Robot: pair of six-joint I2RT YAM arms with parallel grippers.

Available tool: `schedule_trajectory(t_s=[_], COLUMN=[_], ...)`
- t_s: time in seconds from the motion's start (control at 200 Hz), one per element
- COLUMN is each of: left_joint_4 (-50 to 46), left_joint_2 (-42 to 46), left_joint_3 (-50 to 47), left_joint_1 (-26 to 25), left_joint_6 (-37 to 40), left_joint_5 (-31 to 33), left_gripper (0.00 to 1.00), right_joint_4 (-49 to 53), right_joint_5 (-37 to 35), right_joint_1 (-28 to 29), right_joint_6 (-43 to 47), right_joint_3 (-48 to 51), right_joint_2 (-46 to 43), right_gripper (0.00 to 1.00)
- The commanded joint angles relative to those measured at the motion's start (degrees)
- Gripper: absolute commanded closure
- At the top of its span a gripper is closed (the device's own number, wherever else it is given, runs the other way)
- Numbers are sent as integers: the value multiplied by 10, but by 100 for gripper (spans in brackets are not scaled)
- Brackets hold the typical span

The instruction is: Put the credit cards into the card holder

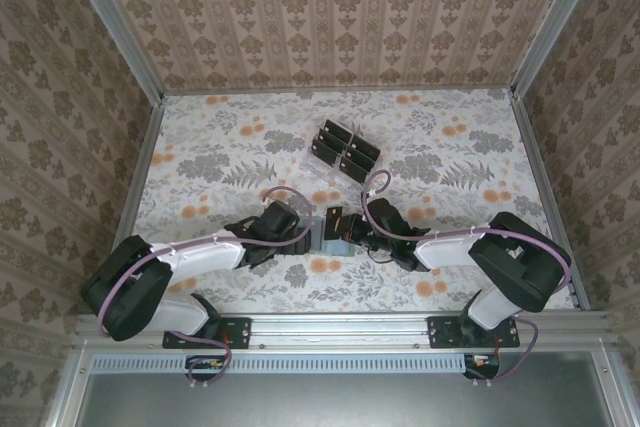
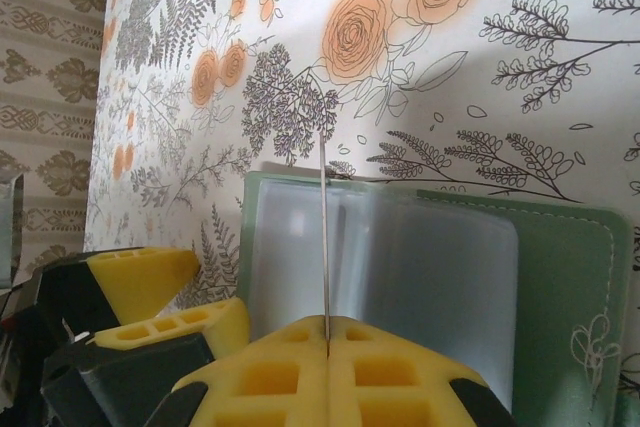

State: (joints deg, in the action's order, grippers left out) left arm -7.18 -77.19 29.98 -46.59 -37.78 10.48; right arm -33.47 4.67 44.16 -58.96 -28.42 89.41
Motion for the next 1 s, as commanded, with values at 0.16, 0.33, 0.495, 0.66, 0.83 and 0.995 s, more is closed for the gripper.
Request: schedule_trajectory(t_s=[0.16, 0.33, 0.495, 0.66, 0.83, 0.995], left_joint_4=[-14, -14, -12, -11, -9, -7], left_joint_2=[-1, 0, 0, -1, 0, 0], left_joint_3=[-20, -23, -25, -26, -27, -31], left_joint_1=[-3, -4, -4, -4, -4, -4], left_joint_6=[-17, -18, -19, -19, -19, -19], left_joint_5=[-3, -4, -4, -5, -6, -6], left_gripper=[0, 0, 0, 0, 0, 0], right_joint_4=[-41, -50, -58, -69, -81, -87], right_joint_5=[-15, -12, -9, -6, -9, -12], right_joint_1=[8, 10, 11, 13, 16, 23], right_joint_6=[-15, -19, -22, -30, -40, -47], right_joint_3=[6, 5, 3, 6, 13, 20], right_joint_2=[27, 36, 44, 51, 53, 53], right_gripper=[100, 100, 100, 100, 100, 100])
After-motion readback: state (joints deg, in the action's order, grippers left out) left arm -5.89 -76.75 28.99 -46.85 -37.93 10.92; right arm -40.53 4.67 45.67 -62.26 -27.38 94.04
